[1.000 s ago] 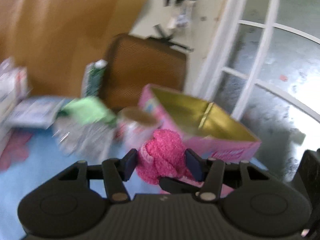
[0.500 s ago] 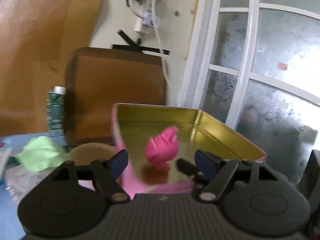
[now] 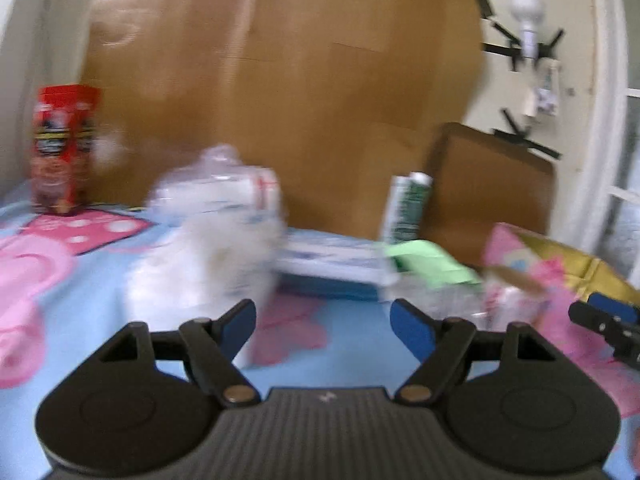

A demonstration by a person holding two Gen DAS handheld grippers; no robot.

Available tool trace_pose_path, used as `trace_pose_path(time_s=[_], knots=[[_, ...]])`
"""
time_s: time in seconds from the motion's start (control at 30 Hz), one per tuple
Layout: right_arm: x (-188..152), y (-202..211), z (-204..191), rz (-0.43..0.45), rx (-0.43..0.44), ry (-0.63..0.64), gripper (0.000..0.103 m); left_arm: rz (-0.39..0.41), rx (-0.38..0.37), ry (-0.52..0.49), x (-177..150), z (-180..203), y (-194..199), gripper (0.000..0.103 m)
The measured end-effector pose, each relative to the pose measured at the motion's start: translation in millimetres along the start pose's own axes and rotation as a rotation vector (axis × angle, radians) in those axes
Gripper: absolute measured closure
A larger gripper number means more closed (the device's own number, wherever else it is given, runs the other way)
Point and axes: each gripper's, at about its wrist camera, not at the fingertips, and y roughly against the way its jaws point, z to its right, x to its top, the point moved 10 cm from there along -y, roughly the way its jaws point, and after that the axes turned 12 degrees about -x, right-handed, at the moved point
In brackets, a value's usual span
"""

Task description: Organize soft objects

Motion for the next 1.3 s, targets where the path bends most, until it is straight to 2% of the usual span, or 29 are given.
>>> trace_pose_path(time_s=[0.1, 0.17, 0.23, 0.33, 0.4, 0.47, 0.5, 0.53, 0.57, 0.6, 0.63, 0.67, 0.83, 1.0, 1.07, 1.13, 1.3], knots=[[2, -13, -36, -0.030, 0.067, 0.074, 0.052, 0.017, -0.028, 0.069, -5, -11, 5, 0.027], [10, -31, -57, -0.057, 0.102, 0.115, 0.053, 0.067, -0.039, 0.060, -1, -8, 12, 0.027], [23, -58, -69, -0.096, 0.113, 0.141, 0.053, 0.079, -0.057, 0.031, -1, -2, 15, 0.027], [37, -107, -81, -0.192, 0.139, 0.170, 0.052, 0.113, -0.065, -0.004, 3, 8, 15, 0.023], [38, -140, -85, -0.280, 0.133, 0.215, 0.052, 0.136, -0.067, 0.001, 4, 8, 18, 0.022], [31, -165, -83, -0.377, 0.106, 0.217, 0.045, 0.152, -0.072, 0.028, 5, 3, 20, 0.022], [25, -178, -84, -0.457, 0.119, 0.215, 0.041, 0.156, -0.078, 0.043, 5, 1, 21, 0.022], [18, -188, -83, -0.528, 0.137, 0.195, 0.042, 0.160, -0.085, 0.060, 6, -1, 22, 0.022], [16, -191, -80, -0.550, 0.138, 0.156, 0.048, 0.163, -0.089, 0.072, 6, -3, 23, 0.022], [16, -193, -76, -0.571, 0.136, 0.121, 0.081, 0.167, -0.092, 0.081, 6, -4, 23, 0.021], [18, -192, -72, -0.572, 0.127, 0.106, 0.097, 0.170, -0.095, 0.089, 6, -5, 23, 0.021], [21, -187, -71, -0.556, 0.132, 0.092, 0.097, 0.171, -0.098, 0.094, 7, -7, 23, 0.020], [61, -143, -60, -0.342, 0.119, 0.041, 0.097, 0.179, -0.095, 0.088, 8, -7, 24, 0.016], [83, -59, -60, -0.189, 0.259, -0.014, 0.097, 0.173, -0.113, 0.110, 8, -11, 24, 0.016], [77, -24, -62, -0.149, 0.321, -0.002, 0.096, 0.164, -0.132, 0.120, 8, -12, 23, 0.016], [56, 4, -68, -0.151, 0.366, 0.047, 0.095, 0.150, -0.153, 0.124, 7, -11, 21, 0.016], [-18, 39, -91, -0.267, 0.424, 0.154, 0.093, 0.093, -0.179, 0.134, 2, -10, 13, 0.019]])
